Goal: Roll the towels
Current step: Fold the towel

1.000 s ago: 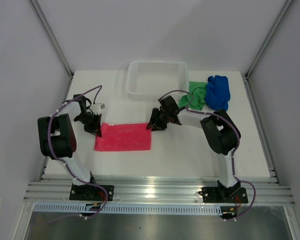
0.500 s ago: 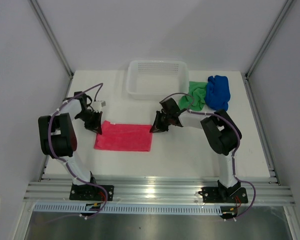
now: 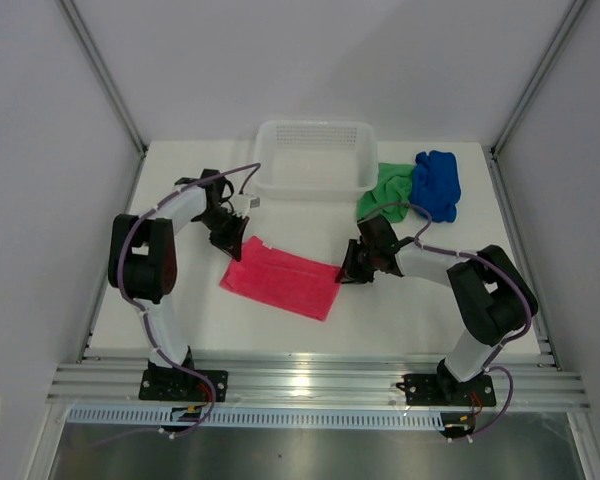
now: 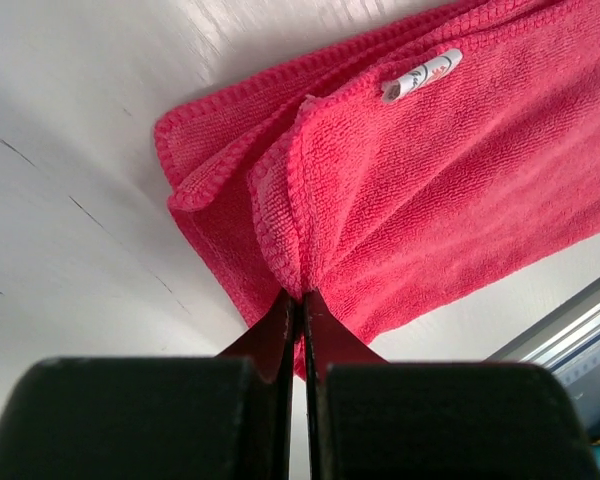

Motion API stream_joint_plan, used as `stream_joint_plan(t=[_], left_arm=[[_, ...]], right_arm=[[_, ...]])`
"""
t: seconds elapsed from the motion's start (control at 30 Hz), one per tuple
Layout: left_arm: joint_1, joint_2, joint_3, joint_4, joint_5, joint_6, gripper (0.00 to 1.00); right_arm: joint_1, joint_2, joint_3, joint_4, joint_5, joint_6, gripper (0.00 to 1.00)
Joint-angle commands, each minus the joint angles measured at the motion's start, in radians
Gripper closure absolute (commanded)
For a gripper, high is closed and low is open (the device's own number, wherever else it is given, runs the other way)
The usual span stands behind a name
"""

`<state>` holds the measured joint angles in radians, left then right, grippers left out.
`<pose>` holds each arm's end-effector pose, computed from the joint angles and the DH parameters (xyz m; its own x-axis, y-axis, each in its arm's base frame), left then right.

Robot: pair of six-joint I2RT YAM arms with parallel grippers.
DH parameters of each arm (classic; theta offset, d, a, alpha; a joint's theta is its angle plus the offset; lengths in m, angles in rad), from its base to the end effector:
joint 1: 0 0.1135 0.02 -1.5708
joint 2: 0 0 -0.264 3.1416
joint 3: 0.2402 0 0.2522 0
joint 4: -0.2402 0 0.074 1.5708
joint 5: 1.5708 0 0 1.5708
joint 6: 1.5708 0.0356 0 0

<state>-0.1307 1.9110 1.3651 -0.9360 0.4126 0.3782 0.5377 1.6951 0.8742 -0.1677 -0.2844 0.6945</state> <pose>0.3531 -0.0608 0.1803 -0.8606 0.4543 -0.2300 0.5084 0.7918 -0.3384 0.2724 0.1740 0.1468 -0.9506 0.1484 -0.2725 -0.0204 0.8465 0.5320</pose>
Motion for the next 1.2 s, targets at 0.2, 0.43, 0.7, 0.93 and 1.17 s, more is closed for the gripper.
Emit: stream_joint_plan(t=[0.2, 0.43, 0.7, 0.93, 1.17], left_arm=[[0.011, -0.038, 0.028, -0.053, 0.011, 0.005, 0.99], [0.032, -0.064, 0.037, -0.057, -0.049, 0.024, 0.99], [0.039, 0.069, 0.054, -0.058, -0.115, 0.021, 0.99], [0.039, 0.051, 0.069, -0.049, -0.231, 0.002, 0.64], [0.048, -0.117, 0.026, -0.015, -0.302, -0.012, 0.51]], right_arm=[[-0.01, -0.006, 0.0, 0.048, 0.001, -0.02, 0.51], [-0.01, 0.017, 0.0, 0.076, -0.006, -0.012, 0.49], [-0.008, 0.025, 0.009, 0.071, -0.004, -0.026, 0.48], [-0.005, 0.006, 0.045, 0.027, 0.013, -0.05, 0.47], [0.011, -0.023, 0.104, -0.045, 0.074, -0.107, 0.45]])
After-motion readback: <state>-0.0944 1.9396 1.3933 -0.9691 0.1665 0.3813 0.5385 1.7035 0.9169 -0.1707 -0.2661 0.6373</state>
